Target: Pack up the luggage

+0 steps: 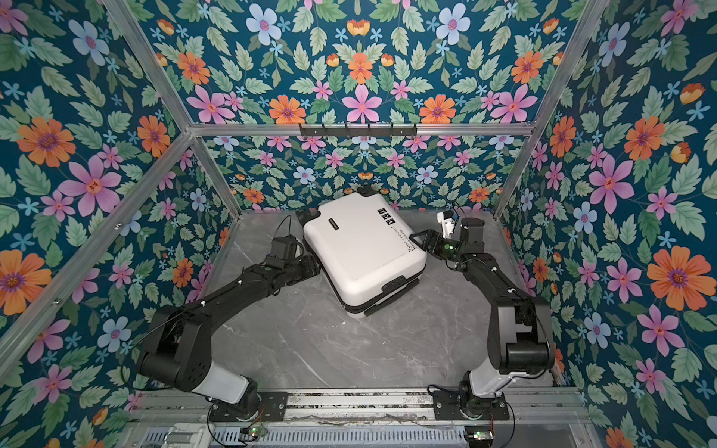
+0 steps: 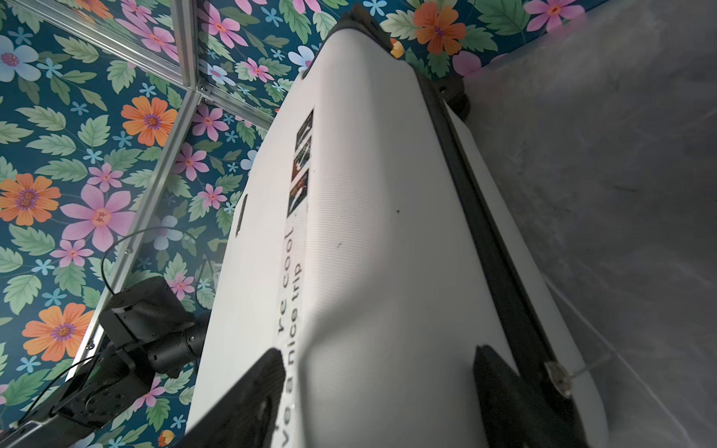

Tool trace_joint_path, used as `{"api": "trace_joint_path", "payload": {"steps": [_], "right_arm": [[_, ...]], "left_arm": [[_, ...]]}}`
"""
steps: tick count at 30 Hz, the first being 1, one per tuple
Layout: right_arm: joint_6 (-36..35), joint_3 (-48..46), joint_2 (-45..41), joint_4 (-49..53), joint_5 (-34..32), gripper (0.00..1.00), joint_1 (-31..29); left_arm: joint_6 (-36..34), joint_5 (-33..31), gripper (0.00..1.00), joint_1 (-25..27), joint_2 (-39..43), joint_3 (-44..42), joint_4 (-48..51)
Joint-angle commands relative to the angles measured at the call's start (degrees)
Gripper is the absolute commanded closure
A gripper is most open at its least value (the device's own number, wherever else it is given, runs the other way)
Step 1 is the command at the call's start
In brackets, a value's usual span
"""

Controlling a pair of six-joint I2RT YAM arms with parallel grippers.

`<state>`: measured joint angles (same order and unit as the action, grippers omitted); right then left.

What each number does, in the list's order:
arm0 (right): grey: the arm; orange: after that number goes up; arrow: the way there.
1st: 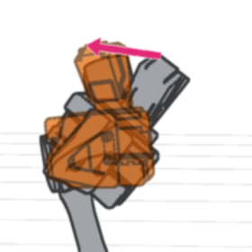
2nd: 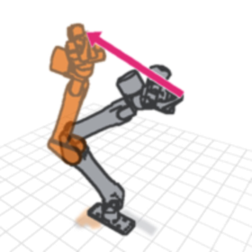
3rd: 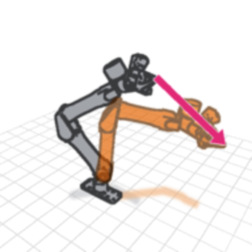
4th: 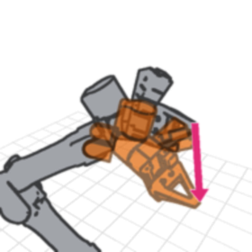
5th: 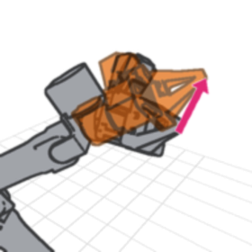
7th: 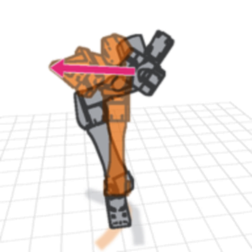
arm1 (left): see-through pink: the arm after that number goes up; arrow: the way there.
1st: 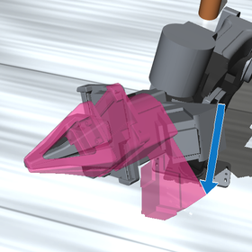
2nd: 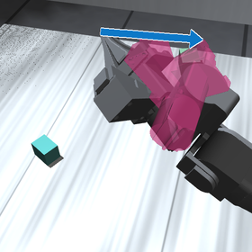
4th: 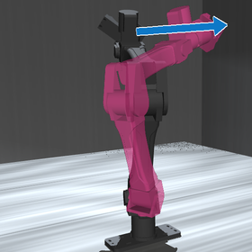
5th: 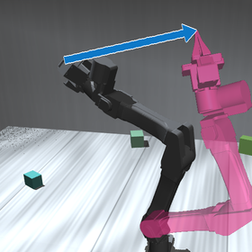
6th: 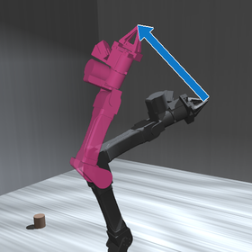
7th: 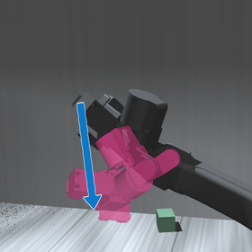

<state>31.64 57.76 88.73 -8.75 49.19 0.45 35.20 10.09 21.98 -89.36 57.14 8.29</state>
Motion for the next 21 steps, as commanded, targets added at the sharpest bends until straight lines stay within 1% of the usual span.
{"api": "trace_joint_path", "payload": {"steps": [1,4,8,11,16,21], "right_arm": [[1.58,-3.07,-4.17,0.01,7.43,0.23,-1.53],[1.53,-6.35,-7.88,0.39,5.79,0.23,-2.02],[0.91,-9.06,-10.72,2.65,4.17,0.23,-2.55],[0.14,-10.23,-12.57,4.74,1.44,0.22,-3.37],[-0.17,-10.78,-13.91,6.63,-3.07,0.20,-3.88],[-1.02,-8.34,-13.27,10.81,-7.40,0.18,-3.88]], "left_arm": [[-3.62,8.85,0.36,0.45,-3.01,4.21,-4.53],[-4.54,9.64,0.36,0.43,-6.53,8.23,-3.86],[-5.05,10.82,0.36,0.46,-10.46,12.48,-3.81],[-5.19,11.51,0.36,0.44,-12.93,15.31,-4.22],[-5.23,12.88,0.37,0.45,-17.16,20.87,-3.39],[-5.57,13.00,0.37,0.51,-17.23,22.17,-2.97]]}}
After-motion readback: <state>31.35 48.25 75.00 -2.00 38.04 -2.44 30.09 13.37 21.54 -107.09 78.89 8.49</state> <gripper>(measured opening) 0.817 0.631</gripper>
